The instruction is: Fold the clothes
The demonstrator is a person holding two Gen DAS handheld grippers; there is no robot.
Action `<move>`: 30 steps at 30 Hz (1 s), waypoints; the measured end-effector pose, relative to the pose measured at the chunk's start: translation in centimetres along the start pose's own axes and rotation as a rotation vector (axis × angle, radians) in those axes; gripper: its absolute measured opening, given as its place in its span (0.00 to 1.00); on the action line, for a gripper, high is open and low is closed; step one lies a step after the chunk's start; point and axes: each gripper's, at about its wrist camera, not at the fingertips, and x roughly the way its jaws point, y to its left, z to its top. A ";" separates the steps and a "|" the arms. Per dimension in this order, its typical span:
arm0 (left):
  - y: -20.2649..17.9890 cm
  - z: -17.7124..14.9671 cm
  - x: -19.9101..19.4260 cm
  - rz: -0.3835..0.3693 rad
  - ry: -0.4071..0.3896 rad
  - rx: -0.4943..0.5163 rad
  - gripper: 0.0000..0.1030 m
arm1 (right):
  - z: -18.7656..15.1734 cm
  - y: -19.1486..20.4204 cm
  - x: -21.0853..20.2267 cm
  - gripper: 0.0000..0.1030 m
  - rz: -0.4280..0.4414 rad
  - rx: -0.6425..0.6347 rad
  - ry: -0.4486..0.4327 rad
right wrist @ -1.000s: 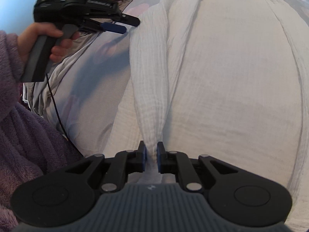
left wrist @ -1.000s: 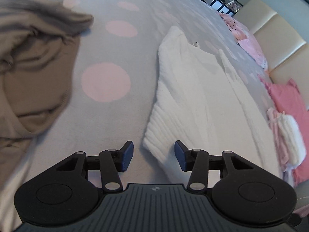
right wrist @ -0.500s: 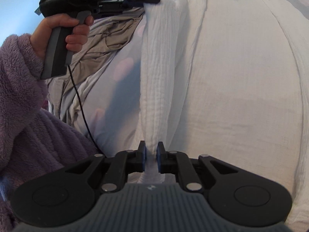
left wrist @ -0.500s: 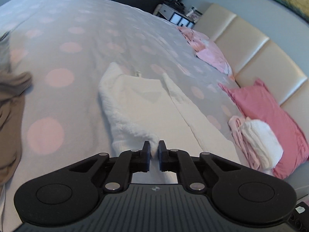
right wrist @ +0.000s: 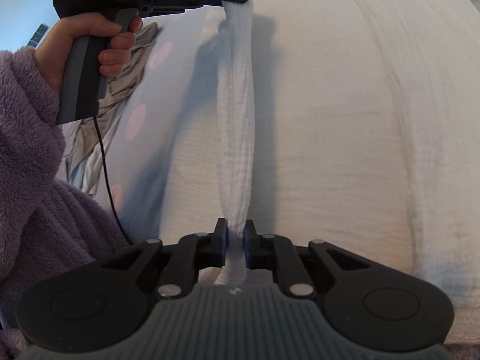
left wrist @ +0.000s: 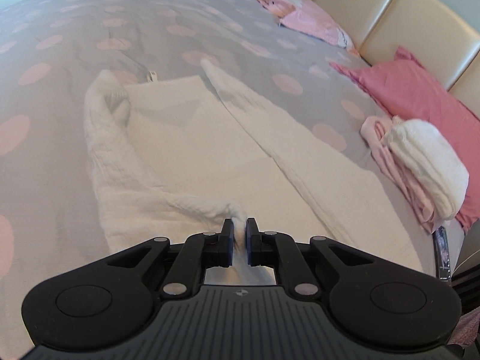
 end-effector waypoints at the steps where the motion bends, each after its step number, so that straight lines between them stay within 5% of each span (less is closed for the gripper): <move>1: -0.3 0.0 0.6 0.002 0.013 0.008 0.06 | -0.1 -0.3 0.1 0.12 -0.004 0.005 0.005; 6: -1.3 -0.5 2.6 0.029 0.064 0.030 0.08 | -0.8 -1.0 0.3 0.16 -0.028 -0.003 0.025; 10: -1.5 -1.0 1.5 0.044 0.061 0.040 0.36 | -1.3 -1.3 -0.5 0.20 -0.044 0.005 0.015; 12: -1.6 -1.3 0.3 0.050 0.048 0.043 0.39 | -2.0 -1.5 -1.4 0.23 -0.075 -0.014 0.001; 17: -2.5 -3.4 -2.9 0.031 0.046 0.067 0.39 | -2.5 -1.4 -3.5 0.32 -0.121 -0.061 -0.055; 23: -4.5 -7.5 -6.5 0.002 0.073 0.143 0.39 | -4.0 0.0 -5.3 0.32 -0.059 -0.127 -0.105; 30: -5.6 -12.6 -8.2 0.028 0.074 0.188 0.38 | -5.9 2.2 -4.3 0.32 -0.041 -0.234 -0.065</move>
